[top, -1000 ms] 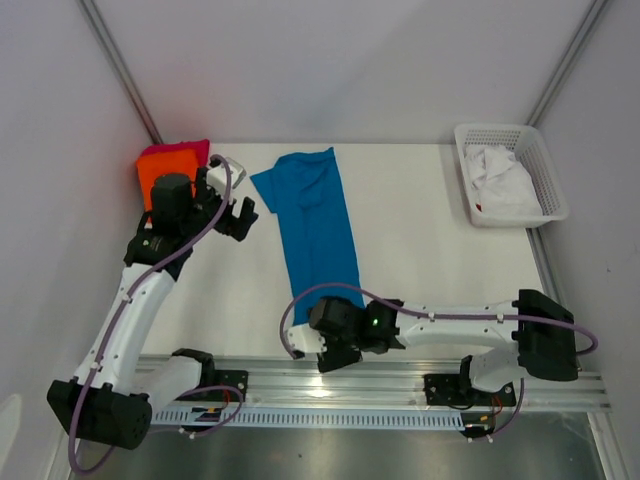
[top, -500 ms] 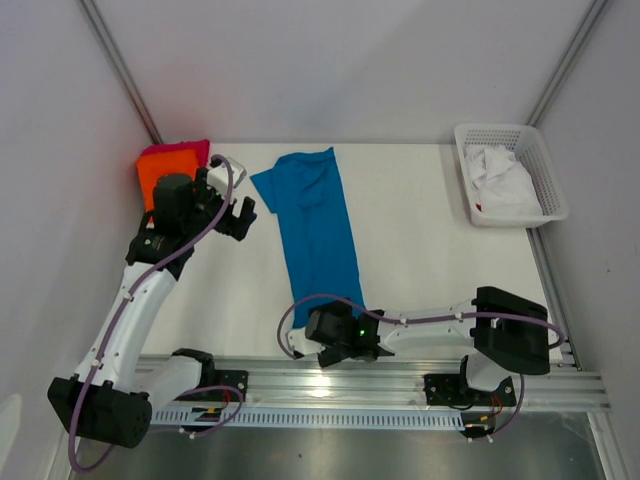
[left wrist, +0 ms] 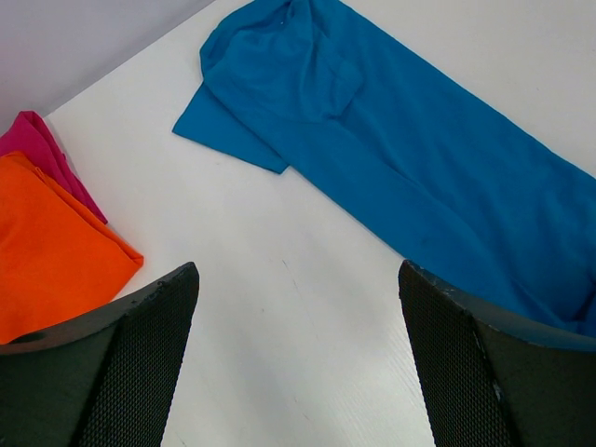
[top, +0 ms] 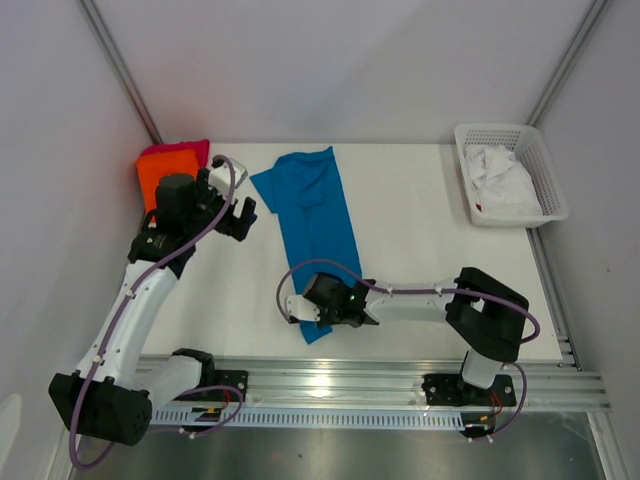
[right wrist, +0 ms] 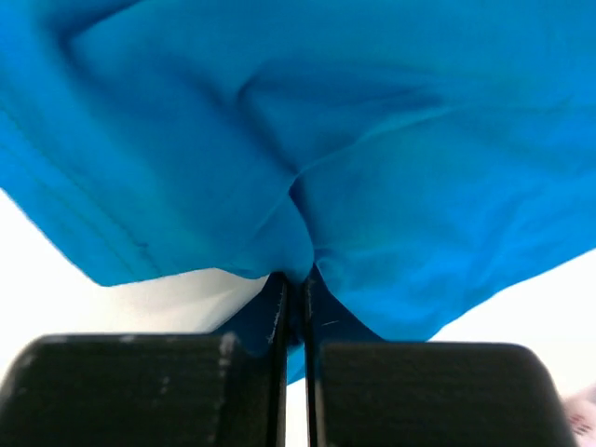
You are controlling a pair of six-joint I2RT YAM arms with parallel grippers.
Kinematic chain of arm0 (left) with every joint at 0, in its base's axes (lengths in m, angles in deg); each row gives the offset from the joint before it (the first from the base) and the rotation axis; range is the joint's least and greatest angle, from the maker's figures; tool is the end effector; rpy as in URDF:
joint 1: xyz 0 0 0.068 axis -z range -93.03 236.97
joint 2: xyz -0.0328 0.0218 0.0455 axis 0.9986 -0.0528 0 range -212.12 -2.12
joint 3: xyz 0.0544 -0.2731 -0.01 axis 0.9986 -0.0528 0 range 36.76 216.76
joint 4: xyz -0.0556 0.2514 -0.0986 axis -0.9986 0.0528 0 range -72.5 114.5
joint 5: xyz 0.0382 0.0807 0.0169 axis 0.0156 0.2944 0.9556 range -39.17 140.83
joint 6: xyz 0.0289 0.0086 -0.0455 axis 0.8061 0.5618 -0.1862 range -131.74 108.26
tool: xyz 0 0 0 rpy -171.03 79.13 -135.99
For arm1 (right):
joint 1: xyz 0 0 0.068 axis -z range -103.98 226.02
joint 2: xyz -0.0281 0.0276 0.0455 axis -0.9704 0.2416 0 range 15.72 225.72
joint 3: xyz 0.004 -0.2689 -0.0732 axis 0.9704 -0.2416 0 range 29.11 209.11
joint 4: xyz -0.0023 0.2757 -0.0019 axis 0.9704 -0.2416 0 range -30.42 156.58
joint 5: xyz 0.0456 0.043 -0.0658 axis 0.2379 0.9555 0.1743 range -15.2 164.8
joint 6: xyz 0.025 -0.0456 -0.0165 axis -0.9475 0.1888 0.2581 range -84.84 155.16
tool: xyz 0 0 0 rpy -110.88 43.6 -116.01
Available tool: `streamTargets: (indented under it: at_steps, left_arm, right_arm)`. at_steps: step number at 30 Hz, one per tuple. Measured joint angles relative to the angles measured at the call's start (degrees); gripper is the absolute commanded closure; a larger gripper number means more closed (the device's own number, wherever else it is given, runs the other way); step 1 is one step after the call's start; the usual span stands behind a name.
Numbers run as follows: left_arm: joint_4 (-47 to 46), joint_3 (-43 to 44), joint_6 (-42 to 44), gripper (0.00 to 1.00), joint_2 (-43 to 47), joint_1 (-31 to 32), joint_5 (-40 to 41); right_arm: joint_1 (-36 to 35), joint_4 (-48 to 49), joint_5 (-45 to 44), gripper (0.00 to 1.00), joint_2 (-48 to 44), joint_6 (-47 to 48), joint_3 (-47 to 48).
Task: Fold and stack the t-shirts
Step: Fold the tshirt
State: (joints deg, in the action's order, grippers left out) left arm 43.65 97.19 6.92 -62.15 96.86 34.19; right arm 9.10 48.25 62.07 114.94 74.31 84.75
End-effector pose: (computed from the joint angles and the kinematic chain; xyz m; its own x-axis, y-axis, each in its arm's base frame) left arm 0.2377 -0.0520 0.3618 -0.2717 0.3585 -0.8931 0.5335 0.8285 0.1703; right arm 0.1425 0.3139 0.1475 0.2728 -0.9310 -0.2424 -0.8826 -0.1419 -0.4482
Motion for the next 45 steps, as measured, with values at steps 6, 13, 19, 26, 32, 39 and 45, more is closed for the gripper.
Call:
streamTargets:
  at_steps: [6,13,19,26,32,39,45]
  left_arm:
    - [-0.24,0.0,-0.02,0.1,-1.57,0.0,-0.04]
    - [0.04,0.0,-0.02,0.1,-2.82,0.0,-0.04]
    - [0.09,0.0,0.0,0.1,-2.99,0.0,-0.07]
    - [0.07,0.0,0.02,0.1,-4.15,0.0,-0.09]
    - [0.13,0.0,0.04,0.1,-5.57,0.0,-0.07]
    - [0.07,0.0,0.44,0.1,-5.79,0.0,-0.09]
    - [0.09,0.0,0.42,0.1,-6.73,0.0,-0.2]
  right_arm:
    - [3.28,-8.13,5.38,1.0,-1.77,-2.12,4.83]
    - [9.77,-13.6,8.74,1.0,-1.95,-2.38,19.56]
    - [16.11,-12.17,8.96,1.0,3.85,0.39,30.88]
    - [20.59,-9.92,7.41,1.0,18.71,4.55,37.44]
    - [22.1,-7.69,5.16,1.0,26.25,7.43,41.27]
    - [22.43,-5.22,2.89,1.0,28.63,9.51,46.9]
    - [22.95,1.66,0.52,1.0,29.81,10.91,48.89]
